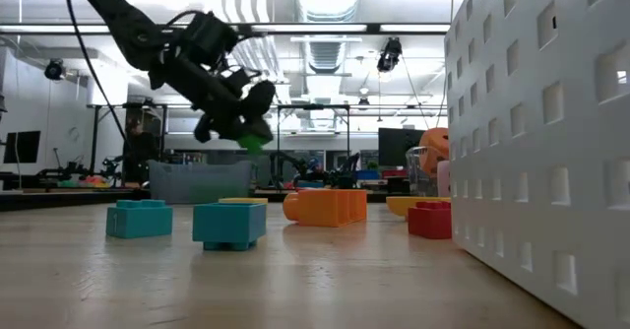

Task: Pick & Place Toys
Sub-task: Put the green game piece into the black bin, then put the red game piece into the black bin, then put the orange game piece into the black bin

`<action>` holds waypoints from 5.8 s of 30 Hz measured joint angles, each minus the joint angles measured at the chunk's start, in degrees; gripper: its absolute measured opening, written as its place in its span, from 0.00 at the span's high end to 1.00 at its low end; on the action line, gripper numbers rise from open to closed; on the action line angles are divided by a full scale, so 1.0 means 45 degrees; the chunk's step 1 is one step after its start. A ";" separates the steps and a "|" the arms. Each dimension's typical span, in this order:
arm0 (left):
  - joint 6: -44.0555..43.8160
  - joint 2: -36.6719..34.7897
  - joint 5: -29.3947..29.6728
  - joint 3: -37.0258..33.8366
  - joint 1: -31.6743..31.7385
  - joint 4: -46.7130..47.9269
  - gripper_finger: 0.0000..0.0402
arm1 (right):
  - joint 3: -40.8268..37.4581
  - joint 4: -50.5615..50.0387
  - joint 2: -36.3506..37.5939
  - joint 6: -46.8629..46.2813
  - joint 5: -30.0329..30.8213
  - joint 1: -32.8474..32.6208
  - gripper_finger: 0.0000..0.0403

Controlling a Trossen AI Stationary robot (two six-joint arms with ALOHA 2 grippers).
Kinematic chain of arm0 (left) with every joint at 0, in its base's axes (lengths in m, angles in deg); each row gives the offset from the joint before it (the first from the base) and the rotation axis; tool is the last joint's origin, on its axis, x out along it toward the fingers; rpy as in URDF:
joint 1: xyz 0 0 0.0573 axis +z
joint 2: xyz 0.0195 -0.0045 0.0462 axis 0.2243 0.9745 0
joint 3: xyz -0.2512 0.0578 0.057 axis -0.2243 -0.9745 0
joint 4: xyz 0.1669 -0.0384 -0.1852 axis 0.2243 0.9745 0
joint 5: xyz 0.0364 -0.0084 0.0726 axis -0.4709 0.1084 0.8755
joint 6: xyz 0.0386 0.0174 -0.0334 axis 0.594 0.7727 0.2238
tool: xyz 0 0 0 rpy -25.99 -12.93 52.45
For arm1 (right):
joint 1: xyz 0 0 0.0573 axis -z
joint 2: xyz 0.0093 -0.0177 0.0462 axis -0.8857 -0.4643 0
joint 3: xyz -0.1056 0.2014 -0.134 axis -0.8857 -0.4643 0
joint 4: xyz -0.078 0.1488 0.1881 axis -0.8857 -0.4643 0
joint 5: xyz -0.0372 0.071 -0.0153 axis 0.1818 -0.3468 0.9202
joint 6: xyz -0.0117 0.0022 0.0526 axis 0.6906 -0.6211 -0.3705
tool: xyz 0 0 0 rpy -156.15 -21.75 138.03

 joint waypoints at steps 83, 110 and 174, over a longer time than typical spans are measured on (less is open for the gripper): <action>-0.2156 0.5684 -0.2114 0.6275 -0.4599 0.7843 0.16 | 0.0005 -0.0123 0.0044 0.0039 0.0005 0.0003 0.13; -0.1041 0.5602 -0.2073 0.6250 -0.4775 0.8503 0.62 | 0.0005 -0.0201 0.0053 0.0005 0.0005 0.0003 0.13; -0.1459 -0.2234 0.1751 -0.1014 0.0248 0.3407 0.23 | 0.0005 -0.0419 0.0044 -0.0233 0.0005 0.0013 0.13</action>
